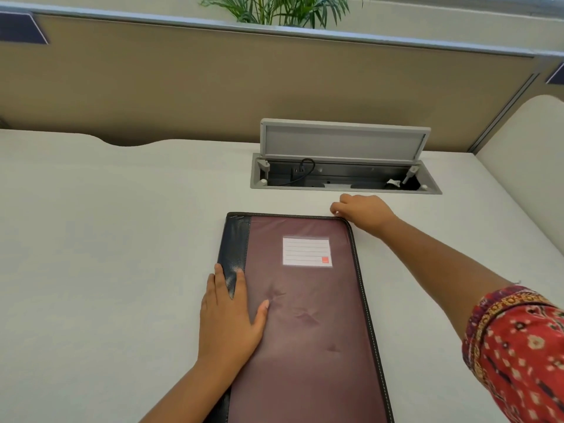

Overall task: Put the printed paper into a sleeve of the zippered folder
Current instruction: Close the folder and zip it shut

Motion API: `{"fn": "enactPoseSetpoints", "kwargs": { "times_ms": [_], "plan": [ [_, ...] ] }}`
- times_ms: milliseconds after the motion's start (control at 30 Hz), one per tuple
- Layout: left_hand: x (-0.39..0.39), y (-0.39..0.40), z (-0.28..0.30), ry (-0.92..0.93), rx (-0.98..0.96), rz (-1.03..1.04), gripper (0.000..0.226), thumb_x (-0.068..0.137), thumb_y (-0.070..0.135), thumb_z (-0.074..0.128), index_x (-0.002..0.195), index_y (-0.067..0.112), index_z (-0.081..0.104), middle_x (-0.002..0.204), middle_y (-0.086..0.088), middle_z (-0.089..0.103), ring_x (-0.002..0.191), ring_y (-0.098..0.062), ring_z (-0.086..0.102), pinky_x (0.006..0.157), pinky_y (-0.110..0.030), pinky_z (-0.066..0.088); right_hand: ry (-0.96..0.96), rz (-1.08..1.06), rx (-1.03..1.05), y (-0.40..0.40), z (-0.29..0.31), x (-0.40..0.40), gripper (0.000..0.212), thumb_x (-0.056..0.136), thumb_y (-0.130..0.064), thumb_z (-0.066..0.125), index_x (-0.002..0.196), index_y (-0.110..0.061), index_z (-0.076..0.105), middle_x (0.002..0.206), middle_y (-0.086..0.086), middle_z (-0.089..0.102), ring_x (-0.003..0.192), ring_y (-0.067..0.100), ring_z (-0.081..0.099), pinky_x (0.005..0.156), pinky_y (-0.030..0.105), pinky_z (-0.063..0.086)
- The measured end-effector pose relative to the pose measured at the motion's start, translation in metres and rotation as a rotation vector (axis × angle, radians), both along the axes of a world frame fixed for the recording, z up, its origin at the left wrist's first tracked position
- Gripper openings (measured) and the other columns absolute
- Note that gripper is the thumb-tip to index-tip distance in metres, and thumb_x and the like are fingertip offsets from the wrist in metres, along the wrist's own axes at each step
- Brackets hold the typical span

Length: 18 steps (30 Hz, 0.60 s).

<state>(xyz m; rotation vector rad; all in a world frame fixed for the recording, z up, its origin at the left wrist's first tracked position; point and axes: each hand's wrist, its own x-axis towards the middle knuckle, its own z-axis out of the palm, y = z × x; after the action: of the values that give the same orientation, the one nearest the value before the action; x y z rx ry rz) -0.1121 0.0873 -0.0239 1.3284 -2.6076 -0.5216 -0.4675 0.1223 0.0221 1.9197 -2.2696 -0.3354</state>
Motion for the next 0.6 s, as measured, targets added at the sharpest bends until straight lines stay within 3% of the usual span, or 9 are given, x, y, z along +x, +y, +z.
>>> {"fn": "enactPoseSetpoints", "kwargs": {
  "times_ms": [200, 400, 600],
  "plan": [
    [0.0, 0.0, 0.0, 0.008, 0.006, -0.006, 0.076, 0.085, 0.065, 0.031, 0.146, 0.023, 0.014, 0.157, -0.014, -0.004, 0.145, -0.03, 0.006, 0.116, -0.04, 0.015, 0.079, 0.232, 0.035, -0.051, 0.016, 0.025, 0.018, 0.097, -0.03, 0.043, 0.104, -0.019, 0.054, 0.101, 0.007, 0.055, 0.083, 0.029, 0.06, 0.051, 0.03, 0.031],
    [-0.001, 0.001, 0.002, 0.002, -0.017, -0.006, 0.076, 0.085, 0.064, 0.031, 0.146, 0.022, 0.015, 0.157, -0.015, -0.002, 0.144, -0.03, 0.006, 0.116, -0.038, 0.014, 0.02, 0.22, -0.017, -0.102, 0.009, 0.078, 0.011, 0.093, -0.022, 0.051, 0.103, -0.018, 0.052, 0.101, 0.009, 0.055, 0.083, 0.03, 0.06, 0.049, 0.029, 0.026],
    [-0.001, 0.001, 0.0, 0.013, -0.017, -0.007, 0.076, 0.085, 0.064, 0.029, 0.147, 0.022, 0.012, 0.157, -0.015, -0.006, 0.145, -0.03, 0.003, 0.116, -0.038, 0.01, -0.061, 0.233, -0.089, -0.141, 0.006, 0.138, 0.022, 0.091, -0.01, 0.044, 0.112, -0.012, 0.052, 0.107, 0.013, 0.055, 0.081, 0.035, 0.059, 0.049, 0.032, 0.027]
  ]
}}
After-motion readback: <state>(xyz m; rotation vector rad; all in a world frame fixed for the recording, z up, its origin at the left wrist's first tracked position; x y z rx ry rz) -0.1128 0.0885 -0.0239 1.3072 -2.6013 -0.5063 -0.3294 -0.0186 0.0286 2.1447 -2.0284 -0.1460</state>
